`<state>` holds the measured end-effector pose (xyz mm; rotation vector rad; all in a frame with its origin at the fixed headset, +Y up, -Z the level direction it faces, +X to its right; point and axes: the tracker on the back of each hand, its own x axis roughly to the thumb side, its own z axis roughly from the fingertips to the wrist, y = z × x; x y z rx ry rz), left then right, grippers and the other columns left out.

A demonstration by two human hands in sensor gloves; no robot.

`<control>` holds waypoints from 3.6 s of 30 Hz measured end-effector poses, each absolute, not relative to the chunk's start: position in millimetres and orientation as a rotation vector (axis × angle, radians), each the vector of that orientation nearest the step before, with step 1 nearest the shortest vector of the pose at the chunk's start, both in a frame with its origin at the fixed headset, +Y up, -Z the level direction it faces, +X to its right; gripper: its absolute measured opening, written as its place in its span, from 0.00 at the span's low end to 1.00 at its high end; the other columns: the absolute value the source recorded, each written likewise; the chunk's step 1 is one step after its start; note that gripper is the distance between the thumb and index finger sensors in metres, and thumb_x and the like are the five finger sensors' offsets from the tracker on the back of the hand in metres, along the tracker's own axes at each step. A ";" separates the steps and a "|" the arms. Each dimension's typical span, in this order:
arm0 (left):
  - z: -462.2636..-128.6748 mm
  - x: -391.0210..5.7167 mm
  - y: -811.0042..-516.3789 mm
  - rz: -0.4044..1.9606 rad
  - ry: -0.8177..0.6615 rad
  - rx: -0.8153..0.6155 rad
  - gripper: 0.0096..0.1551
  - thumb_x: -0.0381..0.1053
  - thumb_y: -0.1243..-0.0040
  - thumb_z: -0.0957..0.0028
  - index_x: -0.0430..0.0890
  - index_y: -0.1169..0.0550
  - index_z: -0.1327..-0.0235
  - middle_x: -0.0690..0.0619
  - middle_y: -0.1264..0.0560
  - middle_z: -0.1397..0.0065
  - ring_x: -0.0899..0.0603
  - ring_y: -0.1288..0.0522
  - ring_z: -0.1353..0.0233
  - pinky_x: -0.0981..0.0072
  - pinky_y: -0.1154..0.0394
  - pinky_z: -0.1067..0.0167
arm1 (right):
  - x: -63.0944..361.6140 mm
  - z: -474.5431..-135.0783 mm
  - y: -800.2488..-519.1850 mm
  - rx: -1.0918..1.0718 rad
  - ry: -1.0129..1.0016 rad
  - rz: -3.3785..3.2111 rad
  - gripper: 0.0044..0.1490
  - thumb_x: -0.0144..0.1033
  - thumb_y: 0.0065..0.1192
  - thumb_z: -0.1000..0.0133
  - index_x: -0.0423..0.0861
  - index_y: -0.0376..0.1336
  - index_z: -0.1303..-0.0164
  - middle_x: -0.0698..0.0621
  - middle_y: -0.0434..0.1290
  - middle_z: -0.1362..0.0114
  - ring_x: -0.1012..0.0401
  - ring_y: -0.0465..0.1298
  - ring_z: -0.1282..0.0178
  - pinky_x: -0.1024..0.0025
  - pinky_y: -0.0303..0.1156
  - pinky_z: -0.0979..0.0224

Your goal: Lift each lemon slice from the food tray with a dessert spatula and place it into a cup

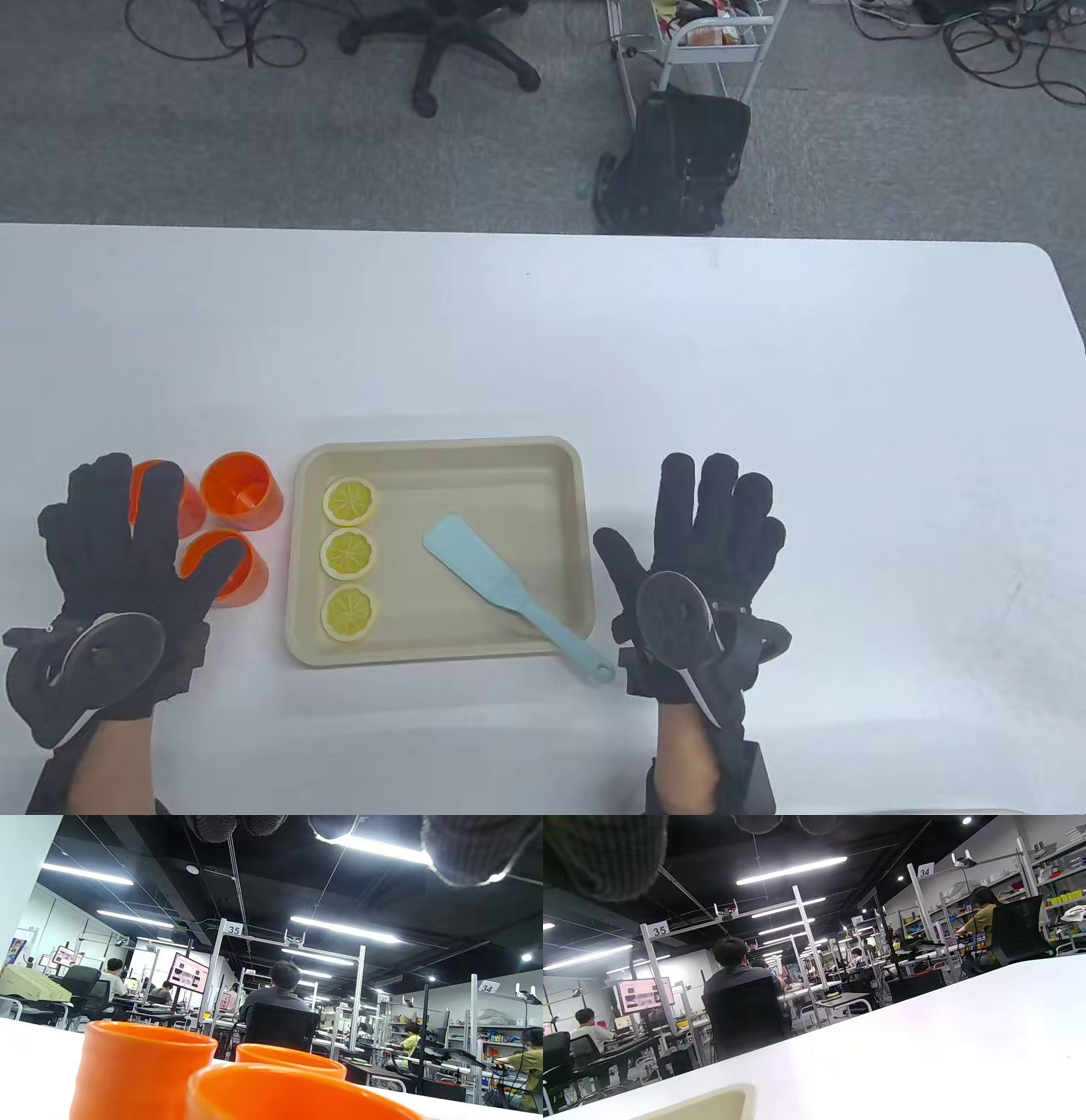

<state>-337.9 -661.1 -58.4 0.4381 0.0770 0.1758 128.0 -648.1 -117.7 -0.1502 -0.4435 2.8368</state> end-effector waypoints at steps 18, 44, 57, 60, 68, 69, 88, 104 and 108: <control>-59.2 -337.9 -659.8 0.174 0.081 0.430 0.55 0.78 0.42 0.47 0.60 0.49 0.12 0.42 0.57 0.07 0.27 0.52 0.10 0.22 0.55 0.21 | 121.4 -119.1 -650.3 -0.108 -0.393 2.845 0.61 0.66 0.65 0.50 0.58 0.41 0.13 0.45 0.41 0.08 0.38 0.38 0.08 0.29 0.39 0.16; -75.0 -343.4 -679.2 0.146 0.048 -0.065 0.70 0.76 0.31 0.54 0.52 0.54 0.10 0.45 0.44 0.09 0.26 0.53 0.10 0.15 0.66 0.27 | 109.3 -117.3 -653.0 -0.020 -0.347 2.888 0.60 0.66 0.64 0.49 0.57 0.41 0.13 0.45 0.44 0.08 0.38 0.41 0.09 0.29 0.40 0.17; -84.4 -341.8 -698.8 0.103 0.042 -0.242 0.72 0.75 0.28 0.56 0.49 0.52 0.10 0.43 0.44 0.09 0.25 0.56 0.11 0.16 0.65 0.28 | 109.8 -118.0 -654.0 -0.016 -0.323 2.879 0.60 0.66 0.64 0.49 0.56 0.42 0.13 0.44 0.44 0.08 0.38 0.40 0.09 0.29 0.41 0.17; -85.9 -339.6 -700.2 0.071 0.054 -0.228 0.69 0.73 0.28 0.54 0.49 0.51 0.10 0.43 0.42 0.10 0.26 0.54 0.11 0.16 0.65 0.27 | 109.5 -118.8 -654.7 -0.016 -0.314 2.883 0.59 0.66 0.64 0.49 0.56 0.42 0.13 0.44 0.44 0.08 0.38 0.41 0.09 0.29 0.41 0.17; -86.1 -340.0 -698.8 0.050 0.043 -0.142 0.66 0.74 0.28 0.54 0.48 0.47 0.12 0.43 0.38 0.14 0.28 0.49 0.11 0.17 0.61 0.25 | 107.4 -119.5 -656.0 -0.008 -0.304 2.889 0.59 0.66 0.64 0.49 0.56 0.42 0.13 0.44 0.44 0.08 0.38 0.41 0.09 0.29 0.41 0.17; -84.8 -340.0 -696.0 0.062 0.039 -0.114 0.67 0.74 0.27 0.56 0.48 0.46 0.12 0.43 0.37 0.14 0.28 0.48 0.11 0.17 0.61 0.25 | 107.4 -119.3 -655.9 -0.007 -0.303 2.890 0.59 0.66 0.64 0.49 0.56 0.42 0.13 0.44 0.44 0.08 0.38 0.41 0.09 0.29 0.41 0.17; -63.0 -312.1 -657.3 0.269 -0.176 0.217 0.65 0.79 0.29 0.61 0.49 0.38 0.15 0.45 0.33 0.18 0.30 0.42 0.12 0.18 0.53 0.21 | 68.6 -105.9 -649.2 0.340 -0.258 2.799 0.61 0.65 0.64 0.49 0.54 0.41 0.13 0.44 0.49 0.09 0.38 0.44 0.09 0.30 0.43 0.16; -54.8 -244.1 -658.6 0.371 -0.546 0.199 0.67 0.79 0.26 0.68 0.51 0.37 0.16 0.47 0.31 0.19 0.33 0.38 0.13 0.21 0.48 0.20 | -15.4 -70.1 -668.0 1.029 0.007 2.608 0.67 0.61 0.70 0.50 0.47 0.37 0.14 0.44 0.51 0.11 0.40 0.52 0.10 0.32 0.48 0.17; -51.1 -235.5 -657.6 0.364 -0.577 0.220 0.69 0.79 0.27 0.72 0.49 0.36 0.17 0.47 0.29 0.21 0.33 0.35 0.15 0.23 0.46 0.19 | -17.9 -67.4 -668.6 1.070 -0.009 2.568 0.70 0.58 0.76 0.52 0.43 0.38 0.15 0.43 0.54 0.13 0.41 0.58 0.12 0.33 0.52 0.17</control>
